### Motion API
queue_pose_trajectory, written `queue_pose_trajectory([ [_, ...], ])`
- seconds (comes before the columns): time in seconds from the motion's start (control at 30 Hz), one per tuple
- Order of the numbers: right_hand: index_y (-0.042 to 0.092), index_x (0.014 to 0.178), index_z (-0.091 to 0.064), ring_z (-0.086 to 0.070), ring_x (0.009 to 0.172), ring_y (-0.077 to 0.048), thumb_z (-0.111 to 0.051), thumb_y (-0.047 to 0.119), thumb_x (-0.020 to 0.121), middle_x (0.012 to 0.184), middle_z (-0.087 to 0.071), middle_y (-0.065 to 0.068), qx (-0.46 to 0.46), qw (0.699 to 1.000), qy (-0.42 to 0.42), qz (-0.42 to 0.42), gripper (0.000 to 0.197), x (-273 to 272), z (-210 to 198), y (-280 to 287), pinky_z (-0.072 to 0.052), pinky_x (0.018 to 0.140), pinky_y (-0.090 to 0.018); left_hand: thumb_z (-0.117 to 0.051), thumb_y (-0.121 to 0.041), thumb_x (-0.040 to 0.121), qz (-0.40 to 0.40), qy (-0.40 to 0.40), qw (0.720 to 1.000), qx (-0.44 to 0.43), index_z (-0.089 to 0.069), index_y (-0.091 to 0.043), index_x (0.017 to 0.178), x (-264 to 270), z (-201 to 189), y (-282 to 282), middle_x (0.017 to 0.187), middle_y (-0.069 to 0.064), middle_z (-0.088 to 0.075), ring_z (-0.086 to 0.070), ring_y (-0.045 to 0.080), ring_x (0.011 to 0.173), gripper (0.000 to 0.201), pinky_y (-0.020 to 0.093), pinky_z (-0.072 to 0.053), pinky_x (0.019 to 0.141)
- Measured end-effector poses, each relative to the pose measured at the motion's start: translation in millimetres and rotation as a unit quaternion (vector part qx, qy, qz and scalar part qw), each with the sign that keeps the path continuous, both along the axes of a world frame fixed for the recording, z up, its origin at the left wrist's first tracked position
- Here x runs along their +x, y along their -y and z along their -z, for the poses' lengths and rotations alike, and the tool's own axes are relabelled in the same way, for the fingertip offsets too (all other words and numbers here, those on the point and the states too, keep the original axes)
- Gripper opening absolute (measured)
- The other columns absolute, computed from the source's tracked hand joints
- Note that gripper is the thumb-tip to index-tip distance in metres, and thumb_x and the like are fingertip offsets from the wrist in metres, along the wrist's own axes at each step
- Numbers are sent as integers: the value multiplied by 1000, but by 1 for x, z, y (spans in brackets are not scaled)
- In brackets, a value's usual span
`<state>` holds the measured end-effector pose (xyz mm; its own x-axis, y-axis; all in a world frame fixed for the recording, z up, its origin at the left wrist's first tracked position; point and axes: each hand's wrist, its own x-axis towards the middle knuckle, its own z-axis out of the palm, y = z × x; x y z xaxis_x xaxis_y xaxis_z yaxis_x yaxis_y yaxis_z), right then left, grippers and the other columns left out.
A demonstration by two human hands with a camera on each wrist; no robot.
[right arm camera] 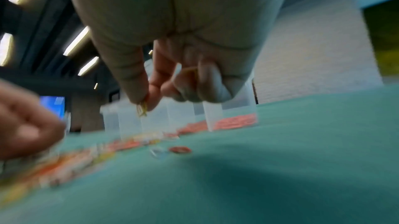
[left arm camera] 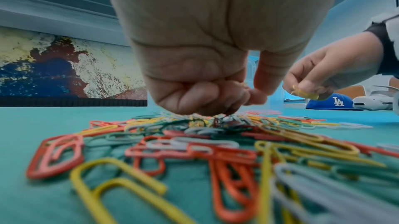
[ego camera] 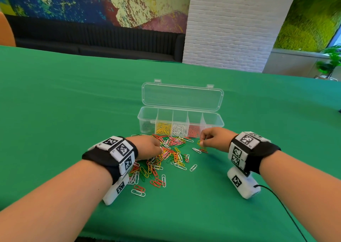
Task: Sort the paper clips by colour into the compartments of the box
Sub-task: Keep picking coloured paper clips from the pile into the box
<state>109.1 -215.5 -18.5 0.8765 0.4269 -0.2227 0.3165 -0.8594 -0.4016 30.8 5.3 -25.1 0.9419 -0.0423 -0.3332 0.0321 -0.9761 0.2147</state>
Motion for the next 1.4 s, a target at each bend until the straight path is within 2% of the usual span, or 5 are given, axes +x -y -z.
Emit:
queue_pose_trajectory([
  [0.17,11,73,-39,-32,48,-14,-31,-1,88,63,-44,-7,185,962,-162,119,20,0,-6,-8,-26,41,-18,-37,-36,97,12,6,1000,9,-58,-14,95,-2,0,2,89,1,-55,-51,17,83,30,29,-43,81],
  [0.4,10,76,-37,-46,47,-14,-25,-10,91,66,-52,-12,247,938,-210,125,27,-4,-7,-8,-40,36,-18,-39,-33,97,15,19,1000,-12,-49,-16,85,-4,-3,4,73,-3,-45,-44,13,70,24,25,-37,65],
  [0.6,12,77,-50,-37,48,-15,-29,-2,90,58,-42,-4,175,951,-191,168,28,-9,-6,-25,-29,44,-21,-43,-30,94,19,15,1000,-17,-42,-17,79,-5,-3,5,72,-3,-43,-41,10,61,21,24,-39,60],
  [0.77,21,86,-59,-46,62,-7,-51,28,92,74,-52,7,-68,997,-25,-13,12,-14,-1,-40,-37,57,-18,-45,-27,91,23,16,999,-16,-38,-19,70,-5,-3,5,69,-3,-41,-38,13,62,23,25,-37,61],
  [1.4,17,64,-47,-48,70,-18,-60,21,82,66,-46,2,-144,989,-22,-37,23,-6,15,-73,-51,75,-29,-39,-31,99,5,33,997,-76,-42,-22,79,-6,-5,-11,71,-5,-44,-39,9,60,21,23,-35,57],
])
